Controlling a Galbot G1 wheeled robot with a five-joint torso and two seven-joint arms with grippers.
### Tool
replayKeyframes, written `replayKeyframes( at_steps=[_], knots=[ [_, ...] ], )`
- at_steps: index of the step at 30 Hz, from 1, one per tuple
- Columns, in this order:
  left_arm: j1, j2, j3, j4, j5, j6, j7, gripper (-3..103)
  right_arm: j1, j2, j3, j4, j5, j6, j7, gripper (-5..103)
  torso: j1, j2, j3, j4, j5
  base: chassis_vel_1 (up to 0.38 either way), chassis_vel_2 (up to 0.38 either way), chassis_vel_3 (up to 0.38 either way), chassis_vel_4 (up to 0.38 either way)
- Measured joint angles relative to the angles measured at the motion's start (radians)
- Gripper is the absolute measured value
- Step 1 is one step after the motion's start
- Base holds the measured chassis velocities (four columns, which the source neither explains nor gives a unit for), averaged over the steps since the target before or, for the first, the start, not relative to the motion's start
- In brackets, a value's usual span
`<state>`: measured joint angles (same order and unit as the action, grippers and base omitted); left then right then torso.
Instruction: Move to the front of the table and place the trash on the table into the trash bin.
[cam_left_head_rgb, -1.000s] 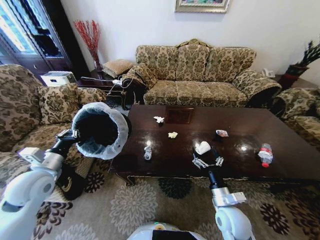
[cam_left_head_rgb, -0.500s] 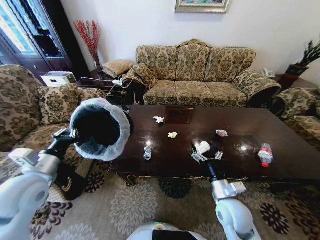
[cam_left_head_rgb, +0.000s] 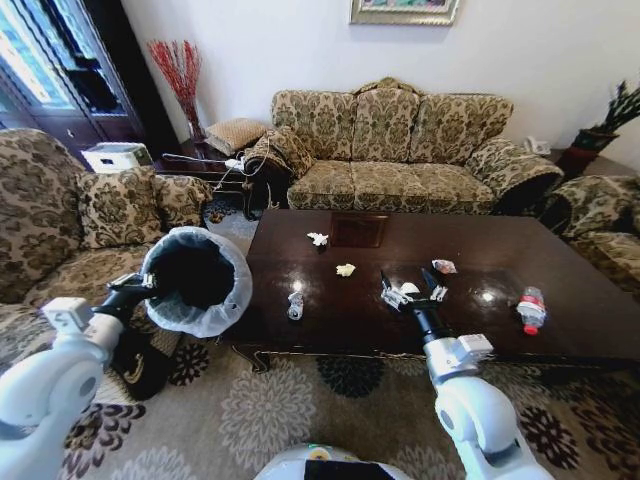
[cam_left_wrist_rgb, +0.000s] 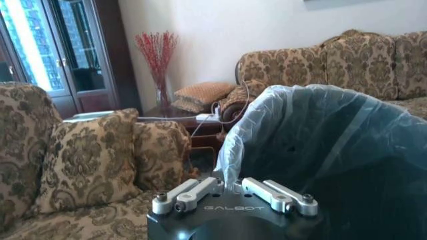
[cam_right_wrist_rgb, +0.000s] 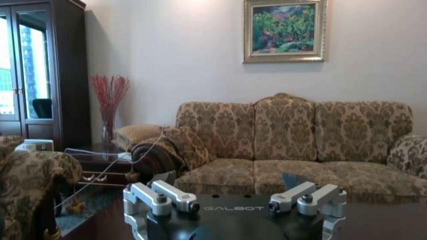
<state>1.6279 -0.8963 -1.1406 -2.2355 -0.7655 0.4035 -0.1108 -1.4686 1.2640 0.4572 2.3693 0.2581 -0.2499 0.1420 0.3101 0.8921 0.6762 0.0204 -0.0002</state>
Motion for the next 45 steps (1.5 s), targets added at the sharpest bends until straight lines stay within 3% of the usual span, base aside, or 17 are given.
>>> replayKeyframes(
  at_steps=[5,15,25,28,30,37,45],
  knots=[
    [-0.004,-0.011,0.028,-0.001,0.0,0.0,-0.007,2,0.009,-0.015,-0.025,-0.054,-0.002,0.019,-0.049,100,0.0,0.0,0.0,-0.0002,0.0001,0.0,0.0,0.0,0.0],
    [-0.005,-0.028,0.053,0.007,-0.002,-0.001,-0.013,2,0.046,-0.079,-0.148,-0.364,-0.03,0.168,-0.347,100,0.0,0.0,0.0,0.0,0.0003,0.0,0.0,0.0,0.0],
    [-0.012,-0.039,0.055,-0.008,-0.002,-0.001,-0.016,2,0.081,-0.091,-0.174,-0.404,-0.031,0.184,-0.391,100,0.0,0.0,0.0,-0.0004,0.0001,0.0,0.0,0.0,0.0],
    [-0.021,-0.039,0.062,0.001,-0.003,-0.003,-0.016,2,0.216,-0.115,-0.237,-0.474,-0.022,0.207,-0.472,100,0.0,0.0,0.0,0.0004,0.0002,0.0,0.0,0.0,0.0],
    [-0.022,-0.04,0.063,0.005,-0.003,-0.004,-0.017,2,0.241,-0.119,-0.252,-0.488,-0.018,0.206,-0.48,100,0.0,0.0,0.0,0.0004,0.0002,0.0,0.0,0.0,0.0],
    [-0.031,-0.04,0.073,0.015,-0.002,-0.005,-0.017,2,0.263,-0.121,-0.278,-0.529,-0.022,0.201,-0.494,100,0.0,0.0,0.0,-0.0002,0.0001,0.0,0.0,0.0,0.0],
    [-0.034,-0.015,0.077,0.036,-0.001,-0.006,-0.024,2,0.298,-0.026,-0.37,-0.635,-0.125,0.239,-0.434,100,0.0,0.0,0.0,-0.0001,0.0,0.0,0.0,0.0,0.0]
  ],
)
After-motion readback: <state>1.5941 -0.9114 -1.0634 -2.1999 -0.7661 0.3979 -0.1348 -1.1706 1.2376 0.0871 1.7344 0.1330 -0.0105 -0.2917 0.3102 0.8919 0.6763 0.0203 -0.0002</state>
